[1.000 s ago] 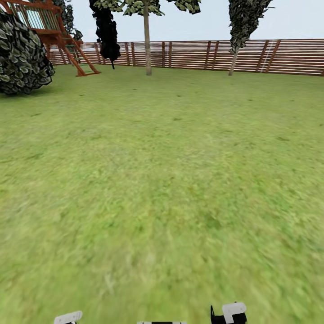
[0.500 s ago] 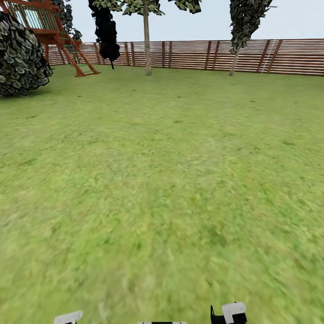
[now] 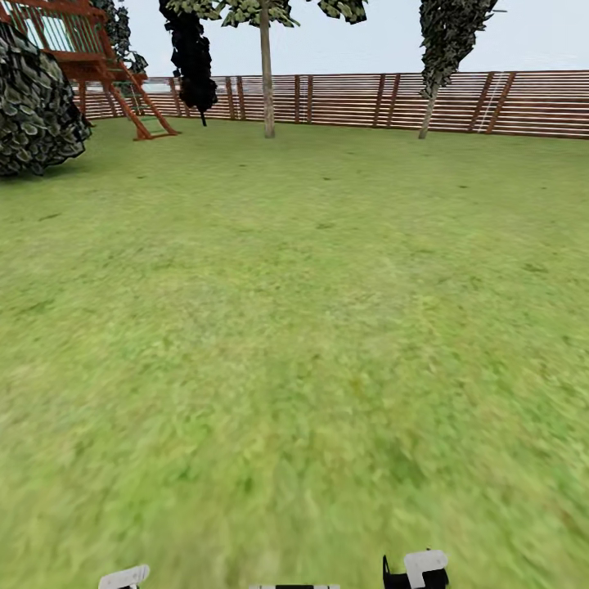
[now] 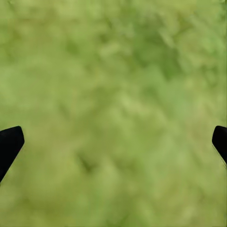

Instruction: In the garden, pick up the pesticide atomizer on the floor and spray pesticide onto both trees until each tree trunk is fully covered.

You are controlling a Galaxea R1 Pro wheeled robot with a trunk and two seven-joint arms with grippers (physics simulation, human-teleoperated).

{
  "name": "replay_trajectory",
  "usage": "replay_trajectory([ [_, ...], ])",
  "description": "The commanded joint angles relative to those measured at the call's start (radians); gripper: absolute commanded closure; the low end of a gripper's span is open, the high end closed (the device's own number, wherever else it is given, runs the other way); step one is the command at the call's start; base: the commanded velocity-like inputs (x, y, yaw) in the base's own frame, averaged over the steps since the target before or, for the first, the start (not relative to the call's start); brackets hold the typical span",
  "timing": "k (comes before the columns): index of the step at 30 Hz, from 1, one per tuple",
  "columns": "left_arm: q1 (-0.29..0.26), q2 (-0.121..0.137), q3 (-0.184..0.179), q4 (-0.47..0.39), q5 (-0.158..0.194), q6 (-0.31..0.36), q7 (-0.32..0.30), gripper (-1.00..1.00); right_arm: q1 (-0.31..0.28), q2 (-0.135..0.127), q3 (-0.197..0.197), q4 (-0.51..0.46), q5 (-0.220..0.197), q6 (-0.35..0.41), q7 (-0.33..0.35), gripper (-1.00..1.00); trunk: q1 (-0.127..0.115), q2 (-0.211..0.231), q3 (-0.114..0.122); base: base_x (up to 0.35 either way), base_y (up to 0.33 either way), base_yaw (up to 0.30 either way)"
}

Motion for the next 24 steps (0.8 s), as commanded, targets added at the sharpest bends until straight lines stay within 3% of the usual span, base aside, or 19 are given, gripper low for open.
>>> replay_trajectory([
  [1, -0.001, 0.0, -0.006, 0.001, 0.01, -0.003, -0.005, 1.0, -0.001, 0.0, 0.008, 0.001, 0.004, 0.001, -0.01, -1.0, 0.0, 0.0, -0.001, 0.336, 0.0, 0.0],
  [24, -0.001, 0.0, -0.006, 0.001, 0.01, -0.003, -0.005, 1.0, -0.001, 0.0, 0.008, 0.001, 0.004, 0.001, -0.01, -1.0, 0.0, 0.0, -0.001, 0.336, 0.0, 0.0],
])
